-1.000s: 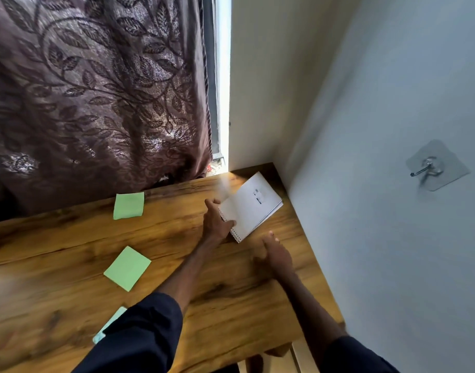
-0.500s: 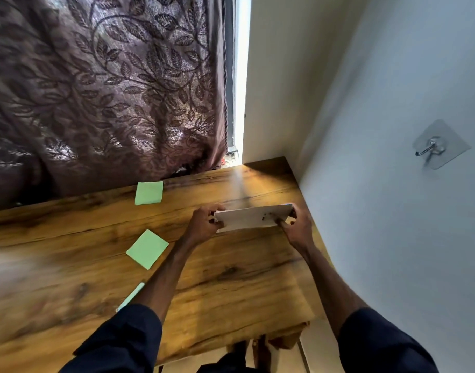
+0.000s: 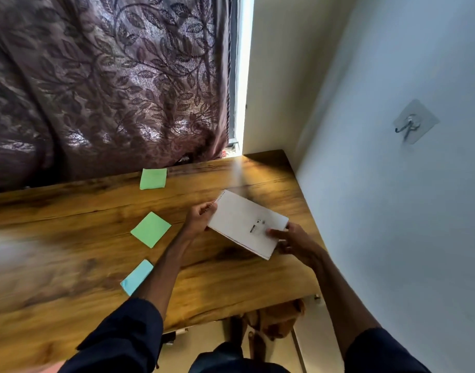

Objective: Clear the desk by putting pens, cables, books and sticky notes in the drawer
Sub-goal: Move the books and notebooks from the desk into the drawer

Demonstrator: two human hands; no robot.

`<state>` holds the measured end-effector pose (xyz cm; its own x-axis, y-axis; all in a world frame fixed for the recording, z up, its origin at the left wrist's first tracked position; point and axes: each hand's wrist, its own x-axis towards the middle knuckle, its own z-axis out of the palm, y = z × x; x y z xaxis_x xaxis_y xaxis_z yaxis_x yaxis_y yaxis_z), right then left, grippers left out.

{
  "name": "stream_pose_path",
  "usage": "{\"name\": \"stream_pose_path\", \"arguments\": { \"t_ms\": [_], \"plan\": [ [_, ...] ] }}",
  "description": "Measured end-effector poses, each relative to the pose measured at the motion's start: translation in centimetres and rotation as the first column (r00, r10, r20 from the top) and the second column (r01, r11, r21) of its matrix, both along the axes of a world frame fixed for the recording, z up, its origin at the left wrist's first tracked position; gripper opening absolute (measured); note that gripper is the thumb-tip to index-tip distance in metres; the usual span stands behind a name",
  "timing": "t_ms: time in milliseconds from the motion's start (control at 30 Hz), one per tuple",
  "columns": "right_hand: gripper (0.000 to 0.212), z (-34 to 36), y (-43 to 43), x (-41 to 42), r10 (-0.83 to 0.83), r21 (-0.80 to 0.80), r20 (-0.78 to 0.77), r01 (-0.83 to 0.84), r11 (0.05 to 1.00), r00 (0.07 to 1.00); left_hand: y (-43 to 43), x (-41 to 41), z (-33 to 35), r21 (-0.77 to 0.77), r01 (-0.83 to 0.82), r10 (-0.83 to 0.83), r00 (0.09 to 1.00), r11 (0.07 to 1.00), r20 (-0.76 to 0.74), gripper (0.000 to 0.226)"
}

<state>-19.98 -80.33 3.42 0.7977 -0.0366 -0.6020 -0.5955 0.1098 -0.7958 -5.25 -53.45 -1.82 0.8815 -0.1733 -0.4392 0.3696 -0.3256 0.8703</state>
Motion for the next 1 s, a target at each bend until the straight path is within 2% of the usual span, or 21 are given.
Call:
{"name": "stream_pose_path", "arguments": {
  "t_ms": [100, 133, 200, 233, 267, 300, 333, 367, 433, 500, 600, 667, 700, 767, 867, 933, 1000],
  "plan": [
    [0.041, 0.3, 1.1, -3.1, -0.059, 0.072, 0.066, 0.054, 0.996, 0.996, 0.8, -1.2, 1.5, -0.027, 0.078, -0.077, 0.997, 0.997, 0.009, 0.042],
    [0.040, 0.2, 1.5, -3.9, -0.078, 0.039, 0.096, 0.074, 0.996, 0.992, 1.0, -1.9, 1.9, -0.002, 0.096, -0.095, 0.994, 0.995, 0.045, 0.040],
    [0.037, 0.1, 2.9, -5.2, -0.082, -0.083, 0.177, 0.098, 0.992, 0.981, 1.1, -4.0, 2.5, 0.164, 0.075, -0.103, 0.980, 0.984, 0.172, 0.041],
    [0.034, 0.2, 4.0, -5.9, -0.070, -0.166, 0.227, 0.110, 0.980, 0.971, 1.2, -5.4, 3.1, 0.251, -0.006, -0.052, 0.973, 0.968, 0.225, 0.044],
    [0.031, 0.3, 5.2, -6.7, -0.059, -0.258, 0.276, 0.134, 0.957, 0.959, 1.2, -7.3, 3.9, 0.274, -0.094, 0.022, 0.966, 0.957, 0.257, 0.048],
    [0.029, 0.4, 6.3, -7.4, -0.031, -0.377, 0.317, 0.156, 0.913, 0.948, 1.1, -9.1, 5.0, 0.234, -0.125, 0.070, 0.971, 0.964, 0.228, 0.051],
    [0.029, 0.5, 7.4, -8.1, 0.024, -0.506, 0.358, 0.172, 0.845, 0.933, 0.9, -10.9, 6.3, 0.124, -0.115, 0.098, 0.986, 0.986, 0.137, 0.054],
    [0.029, 0.9, 8.5, -9.4, 0.094, -0.625, 0.394, 0.192, 0.757, 0.914, 0.8, -13.1, 7.9, -0.032, -0.100, 0.100, 0.995, 0.994, -0.002, 0.056],
    [0.036, 1.8, 10.6, -12.8, 0.260, -0.779, 0.461, 0.246, 0.577, 0.849, 0.6, -17.4, 10.5, -0.331, -0.122, 0.051, 0.975, 0.936, -0.216, 0.059],
    [0.051, 2.1, 12.0, -16.2, 0.418, -0.825, 0.493, 0.257, 0.504, 0.763, 0.3, -20.9, 11.5, -0.357, -0.140, 0.070, 0.977, 0.924, -0.202, 0.051],
    [0.056, 0.6, 12.2, -21.5, 0.530, -0.819, 0.510, 0.193, 0.541, 0.678, 0.7, -26.5, 10.9, -0.258, -0.176, 0.166, 0.984, 0.950, -0.062, 0.017],
    [0.068, -0.3, 12.1, -24.4, 0.510, -0.804, 0.479, 0.123, 0.582, 0.714, 2.0, -29.4, 9.5, -0.199, -0.171, 0.171, 0.985, 0.965, -0.016, 0.015],
    [0.069, -0.4, 12.2, -26.1, 0.465, -0.772, 0.481, 0.107, 0.627, 0.744, 2.9, -31.3, 9.3, -0.169, -0.173, 0.171, 0.985, 0.970, -0.022, 0.015],
    [0.052, 0.2, 12.7, -29.4, 0.279, -0.626, 0.521, 0.138, 0.768, 0.807, 4.6, -34.5, 8.8, -0.146, -0.181, 0.174, 0.983, 0.973, -0.061, 0.013],
    [0.047, 1.7, 13.7, -31.8, 0.009, -0.270, 0.417, 0.114, 0.956, 0.909, 7.3, -37.6, 8.5, -0.110, -0.222, 0.209, 0.971, 0.969, -0.120, 0.011],
    [0.045, 1.8, 15.3, -33.1, -0.100, -0.086, 0.307, 0.132, 0.988, 0.946, 9.5, -39.5, 8.3, -0.095, -0.264, 0.249, 0.958, 0.960, -0.141, 0.017],
    [0.038, 1.6, 17.3, -33.9, -0.147, -0.026, 0.247, 0.158, 0.987, 0.958, 11.7, -40.8, 8.6, -0.084, -0.263, 0.249, 0.957, 0.961, -0.147, 0.021]
  ]
}}
